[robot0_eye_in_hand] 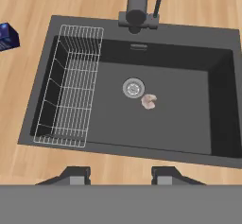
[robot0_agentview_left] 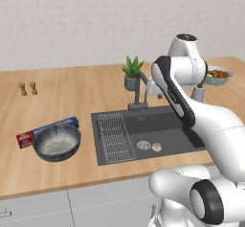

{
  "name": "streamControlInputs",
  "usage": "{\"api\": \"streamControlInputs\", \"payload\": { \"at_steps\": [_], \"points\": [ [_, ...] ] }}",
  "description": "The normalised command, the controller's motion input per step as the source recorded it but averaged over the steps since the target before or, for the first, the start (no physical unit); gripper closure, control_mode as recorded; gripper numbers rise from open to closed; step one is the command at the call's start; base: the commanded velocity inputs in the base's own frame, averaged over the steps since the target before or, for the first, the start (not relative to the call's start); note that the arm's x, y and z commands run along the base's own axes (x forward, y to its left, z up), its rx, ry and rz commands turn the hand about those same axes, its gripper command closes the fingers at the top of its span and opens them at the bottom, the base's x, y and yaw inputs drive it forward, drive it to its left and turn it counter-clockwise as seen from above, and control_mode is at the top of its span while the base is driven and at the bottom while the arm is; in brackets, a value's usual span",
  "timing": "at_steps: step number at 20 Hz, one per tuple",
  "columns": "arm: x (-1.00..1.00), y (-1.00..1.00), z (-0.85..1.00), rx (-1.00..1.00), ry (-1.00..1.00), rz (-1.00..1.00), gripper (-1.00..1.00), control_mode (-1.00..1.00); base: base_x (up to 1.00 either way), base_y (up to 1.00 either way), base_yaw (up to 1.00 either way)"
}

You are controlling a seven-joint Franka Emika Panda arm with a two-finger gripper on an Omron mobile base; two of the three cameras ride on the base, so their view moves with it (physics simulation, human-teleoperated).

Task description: Pick the garlic from the sink and place it in the bowl. Then pick the bowl and place it in the microwave. Then close the microwave door and press the start button.

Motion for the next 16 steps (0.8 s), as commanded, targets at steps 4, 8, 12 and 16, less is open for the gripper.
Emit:
{"api": "streamControlInputs", "payload": {
  "at_steps": [4,8,12,16],
  "points": [
    [-0.1,-0.03,-0.25,0.0,-0.03,0.0,-1.0,-1.0,0.0,0.0,0.0],
    [-0.12,-0.43,-0.89,0.05,0.01,0.0,-1.0,-1.0,0.0,0.0,0.0],
    [0.0,-0.75,-0.73,0.13,0.05,0.0,-1.0,-1.0,0.0,0.0,0.0],
    [0.01,-0.56,-0.67,0.06,0.0,0.0,-1.0,-1.0,0.0,0.0,0.0]
  ]
}}
